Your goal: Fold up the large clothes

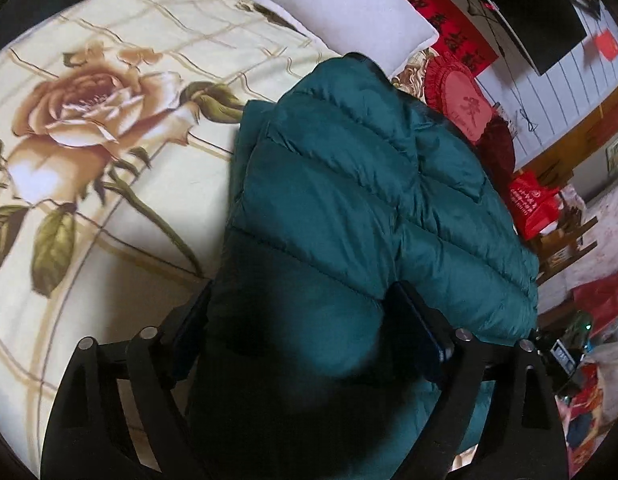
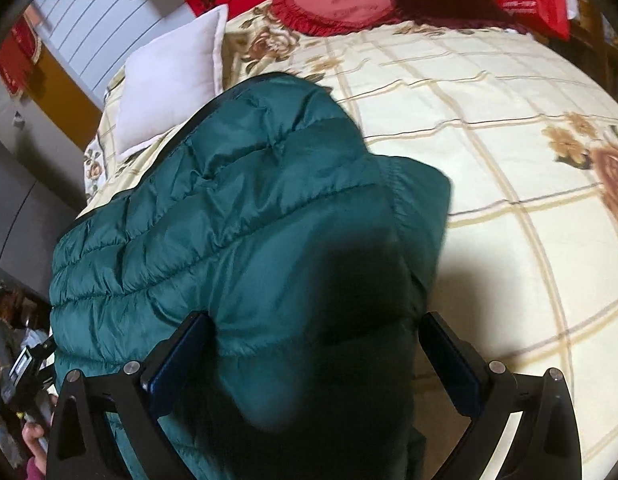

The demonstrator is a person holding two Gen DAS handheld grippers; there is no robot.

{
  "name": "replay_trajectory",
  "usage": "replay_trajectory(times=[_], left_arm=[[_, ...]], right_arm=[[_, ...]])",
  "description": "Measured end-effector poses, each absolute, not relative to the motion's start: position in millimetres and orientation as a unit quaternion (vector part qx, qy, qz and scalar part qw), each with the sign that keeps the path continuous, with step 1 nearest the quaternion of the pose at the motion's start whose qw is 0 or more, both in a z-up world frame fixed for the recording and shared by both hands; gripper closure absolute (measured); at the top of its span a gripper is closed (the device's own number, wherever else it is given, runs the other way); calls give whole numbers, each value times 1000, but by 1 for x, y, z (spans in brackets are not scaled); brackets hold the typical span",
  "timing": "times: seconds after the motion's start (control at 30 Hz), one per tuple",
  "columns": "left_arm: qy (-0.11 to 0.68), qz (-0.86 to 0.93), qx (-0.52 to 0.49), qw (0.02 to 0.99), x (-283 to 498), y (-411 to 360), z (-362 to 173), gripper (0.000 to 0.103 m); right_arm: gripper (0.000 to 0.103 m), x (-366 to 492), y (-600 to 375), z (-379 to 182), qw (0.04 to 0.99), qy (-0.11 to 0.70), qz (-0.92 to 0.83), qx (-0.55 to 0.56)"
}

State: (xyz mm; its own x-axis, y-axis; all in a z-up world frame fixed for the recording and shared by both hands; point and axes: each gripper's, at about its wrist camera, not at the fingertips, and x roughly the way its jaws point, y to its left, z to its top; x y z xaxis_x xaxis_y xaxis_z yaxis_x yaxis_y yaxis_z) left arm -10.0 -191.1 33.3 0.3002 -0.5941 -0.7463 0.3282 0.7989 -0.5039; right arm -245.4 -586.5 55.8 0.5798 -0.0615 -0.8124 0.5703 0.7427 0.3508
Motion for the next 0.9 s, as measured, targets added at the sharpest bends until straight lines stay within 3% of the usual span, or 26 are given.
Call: replay_trajectory(times=[0.37,0.47,0.53,0.63,0.77,0.9], left_arm=[[521,-297,-123,791,-3,-206,29,2],[502,-303,-85,806,-11,-215,38,15],[489,-303,-59,816,-19,-219,46,24],[477,-304,-39,824,-28,-218,56,40],[465,-308,-33,829,-41,-211,70,53],[459,-314,-25,830,-57,-202,81,57]], right_arm=[[0,-225,-585,49,841,427,-151,295],[16,-229,-570,57,855,415,-153,271],[35,-233,-564,65,860,408,-155,265],[53,-243,-555,80,869,391,-155,261],[61,-253,-541,97,878,374,-151,260],[64,-265,-525,113,884,367,-141,254]])
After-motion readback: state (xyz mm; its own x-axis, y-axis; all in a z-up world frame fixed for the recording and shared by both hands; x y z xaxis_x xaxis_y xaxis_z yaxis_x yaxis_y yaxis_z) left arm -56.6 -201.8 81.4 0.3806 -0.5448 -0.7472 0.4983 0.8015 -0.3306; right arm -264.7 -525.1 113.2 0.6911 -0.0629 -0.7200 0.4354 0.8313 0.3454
